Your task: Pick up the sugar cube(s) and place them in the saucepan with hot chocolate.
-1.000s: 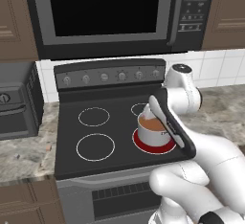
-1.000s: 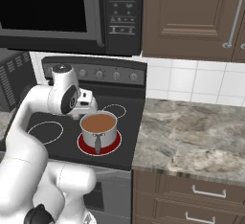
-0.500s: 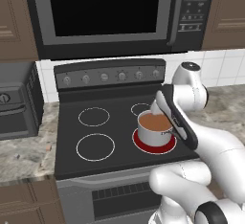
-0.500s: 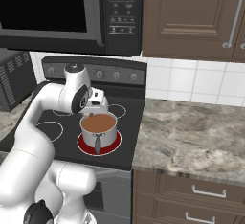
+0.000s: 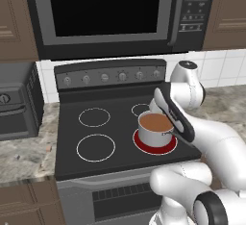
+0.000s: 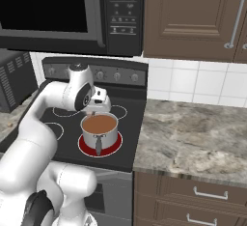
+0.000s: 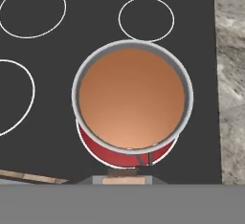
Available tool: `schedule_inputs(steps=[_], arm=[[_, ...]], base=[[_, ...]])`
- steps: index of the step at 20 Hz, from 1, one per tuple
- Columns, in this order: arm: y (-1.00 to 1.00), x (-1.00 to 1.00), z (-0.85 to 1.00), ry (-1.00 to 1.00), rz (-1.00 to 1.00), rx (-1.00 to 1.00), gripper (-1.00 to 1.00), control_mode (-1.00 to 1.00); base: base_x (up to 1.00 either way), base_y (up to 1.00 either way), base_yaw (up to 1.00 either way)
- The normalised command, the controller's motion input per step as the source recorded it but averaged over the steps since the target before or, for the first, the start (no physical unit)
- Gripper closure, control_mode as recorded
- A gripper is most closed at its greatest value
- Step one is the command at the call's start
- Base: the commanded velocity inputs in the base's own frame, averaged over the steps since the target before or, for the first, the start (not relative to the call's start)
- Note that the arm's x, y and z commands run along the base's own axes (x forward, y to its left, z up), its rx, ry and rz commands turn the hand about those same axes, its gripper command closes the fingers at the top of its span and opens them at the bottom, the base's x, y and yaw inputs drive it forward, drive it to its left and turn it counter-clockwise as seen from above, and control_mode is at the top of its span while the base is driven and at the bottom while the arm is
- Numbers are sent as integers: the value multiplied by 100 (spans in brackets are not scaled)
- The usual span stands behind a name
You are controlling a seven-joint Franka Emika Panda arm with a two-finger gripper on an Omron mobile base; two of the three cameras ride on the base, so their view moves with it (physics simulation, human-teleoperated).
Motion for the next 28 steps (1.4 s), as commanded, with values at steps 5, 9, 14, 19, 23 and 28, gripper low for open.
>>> schedule_inputs(steps=[5, 9, 14, 19, 23, 28], arm=[[0, 5, -12, 0, 0, 0, 100, -100], [0, 4, -1, 0, 0, 0, 100, -100], [0, 6, 0, 0, 0, 0, 100, -100], [0, 20, 0, 0, 0, 0, 100, -100], [0, 33, 0, 0, 0, 0, 100, -100], [0, 24, -11, 1, 0, 0, 100, -100]], base=[[0, 0, 0], [0, 0, 0], [0, 0, 0], [0, 0, 0], [0, 0, 0], [0, 0, 0]])
